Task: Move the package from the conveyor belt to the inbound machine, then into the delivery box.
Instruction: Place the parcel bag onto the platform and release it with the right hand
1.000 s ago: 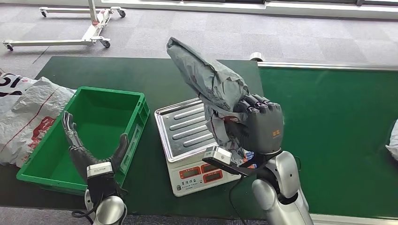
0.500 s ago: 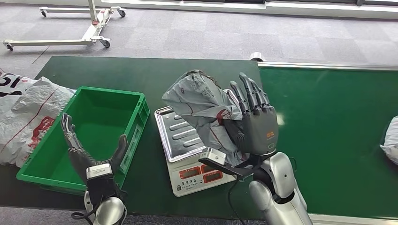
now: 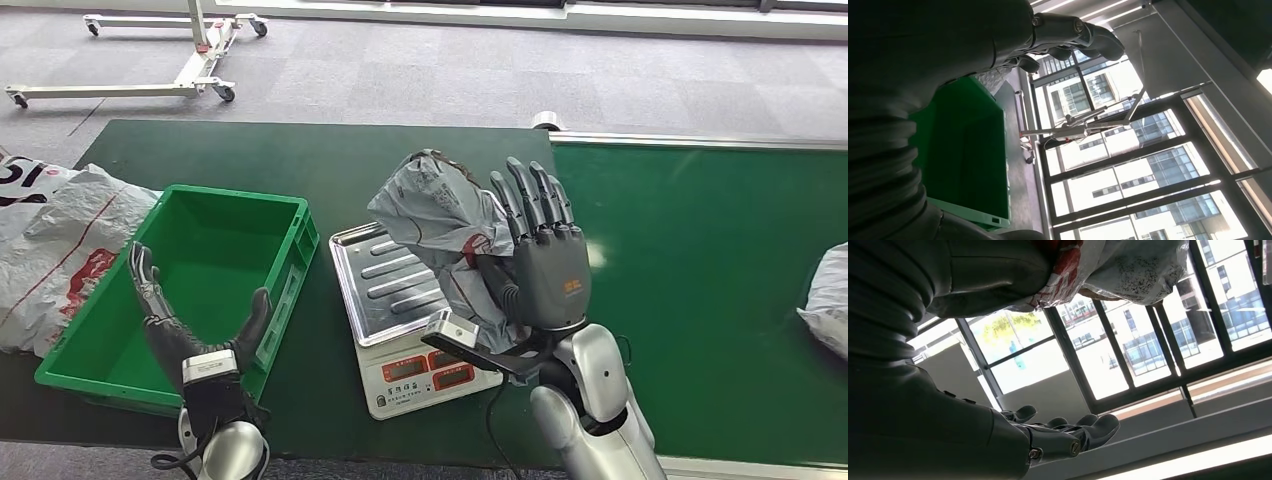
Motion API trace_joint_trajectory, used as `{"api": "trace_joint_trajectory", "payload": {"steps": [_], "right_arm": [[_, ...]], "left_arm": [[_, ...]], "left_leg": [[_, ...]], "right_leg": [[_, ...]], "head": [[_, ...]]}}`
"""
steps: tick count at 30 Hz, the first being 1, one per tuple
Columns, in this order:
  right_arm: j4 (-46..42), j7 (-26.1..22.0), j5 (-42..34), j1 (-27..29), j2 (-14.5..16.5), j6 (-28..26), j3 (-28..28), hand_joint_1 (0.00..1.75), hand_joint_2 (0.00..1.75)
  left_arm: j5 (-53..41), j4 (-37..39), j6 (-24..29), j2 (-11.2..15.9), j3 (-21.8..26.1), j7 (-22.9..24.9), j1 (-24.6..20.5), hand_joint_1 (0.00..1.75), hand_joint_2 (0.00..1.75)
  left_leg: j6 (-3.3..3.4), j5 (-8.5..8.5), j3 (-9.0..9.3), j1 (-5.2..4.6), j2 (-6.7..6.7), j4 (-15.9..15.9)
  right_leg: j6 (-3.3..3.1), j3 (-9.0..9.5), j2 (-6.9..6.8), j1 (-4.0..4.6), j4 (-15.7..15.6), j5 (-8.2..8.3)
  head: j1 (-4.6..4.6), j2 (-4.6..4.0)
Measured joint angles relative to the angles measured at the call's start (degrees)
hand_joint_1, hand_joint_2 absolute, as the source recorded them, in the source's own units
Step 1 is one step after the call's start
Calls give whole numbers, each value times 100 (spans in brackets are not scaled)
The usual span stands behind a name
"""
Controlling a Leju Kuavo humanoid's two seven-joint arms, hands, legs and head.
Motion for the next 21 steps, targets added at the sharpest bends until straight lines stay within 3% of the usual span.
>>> {"api": "trace_joint_trajectory", "payload": {"steps": [4, 8, 10, 14, 21], "right_arm": [[18, 251, 67, 3, 0, 455, 0, 0, 175], [671, 1108, 88, -143, -25, 2587, 8, 0, 0], [1367, 1241, 18, -273, -61, 3029, 37, 0, 0], [2375, 1150, -156, -539, -80, 2589, 114, 0, 0], [2763, 1348, -250, -700, -98, 2648, 172, 0, 0]], "left_arm": [[-103, -8, -52, -1, 0, 70, 10, 0, 175], [-251, -14, -62, -2, 0, 150, 32, 0, 175], [-288, -5, -83, -2, 0, 193, 23, 0, 175], [-321, 13, -107, -2, 0, 255, 3, 0, 175], [-350, 16, -107, -2, 0, 297, -4, 0, 175]], "left_leg": [[0, -1, 0, 0, 0, 0], [1, -1, 2, 0, 0, -1], [4, 2, 2, 0, -2, -1], [-2, -4, 29, 0, 16, -1], [-17, -9, 53, 1, 30, -2]], "right_leg": [[0, 0, 0, 0, 0, -1], [-1, 3, -2, 0, 0, -1], [-1, 5, -8, 0, 0, 1], [-5, 20, 6, 1, 0, 4], [-17, 34, 19, 9, -1, 2]], "head": [[1, 1], [0, 1], [1, 1], [0, 1], [1, 1]]}}
